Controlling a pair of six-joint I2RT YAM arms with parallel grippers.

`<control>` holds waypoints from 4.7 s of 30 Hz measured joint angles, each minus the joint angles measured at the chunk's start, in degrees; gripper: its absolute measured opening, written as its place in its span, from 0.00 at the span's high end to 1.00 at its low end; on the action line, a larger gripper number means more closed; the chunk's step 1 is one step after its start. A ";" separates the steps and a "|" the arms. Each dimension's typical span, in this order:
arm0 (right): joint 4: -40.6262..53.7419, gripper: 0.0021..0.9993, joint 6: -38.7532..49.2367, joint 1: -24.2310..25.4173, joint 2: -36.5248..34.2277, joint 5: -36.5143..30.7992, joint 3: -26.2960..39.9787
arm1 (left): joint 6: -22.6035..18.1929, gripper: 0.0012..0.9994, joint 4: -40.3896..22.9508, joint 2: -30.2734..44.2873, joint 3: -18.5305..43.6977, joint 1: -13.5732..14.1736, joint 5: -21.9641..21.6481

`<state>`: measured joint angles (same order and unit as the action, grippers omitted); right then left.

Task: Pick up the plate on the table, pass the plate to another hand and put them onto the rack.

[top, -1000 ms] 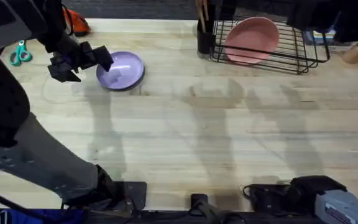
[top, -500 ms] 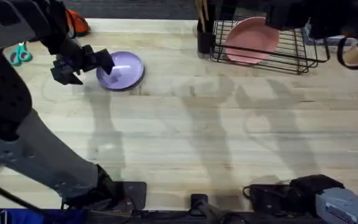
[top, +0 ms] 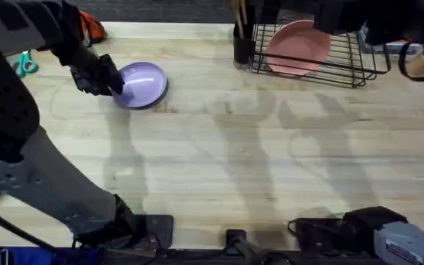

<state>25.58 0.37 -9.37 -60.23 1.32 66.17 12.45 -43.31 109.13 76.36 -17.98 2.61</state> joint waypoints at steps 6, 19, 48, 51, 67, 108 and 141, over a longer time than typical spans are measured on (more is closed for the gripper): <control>-4.00 0.00 0.01 0.00 0.00 0.00 0.00 | 1.75 0.96 -1.46 -0.12 0.59 -0.20 2.55; -5.88 0.00 0.01 0.00 0.00 0.00 0.00 | 1.92 0.96 -16.32 -0.10 19.71 6.24 2.73; -1.34 0.00 -7.70 -0.76 -3.15 11.65 0.00 | -8.24 0.96 -22.94 -0.10 33.86 18.79 38.36; -0.37 0.00 -8.39 -0.76 -3.15 11.65 0.00 | -8.48 0.96 -21.98 -0.10 33.86 20.77 38.53; 0.66 0.00 -27.55 -0.76 -9.41 11.85 0.11 | -8.65 0.96 -20.72 -0.12 33.86 24.92 38.75; -2.37 0.97 -31.00 -5.03 -17.53 13.29 0.11 | -9.03 0.01 -20.82 -0.10 34.68 23.71 39.78; -46.54 0.97 14.80 7.56 -17.53 8.96 0.11 | -12.09 0.00 -36.65 -8.73 48.26 15.41 11.24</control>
<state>-20.96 15.17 -1.80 -77.76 10.28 66.28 0.36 -79.96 100.40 124.62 -2.57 13.85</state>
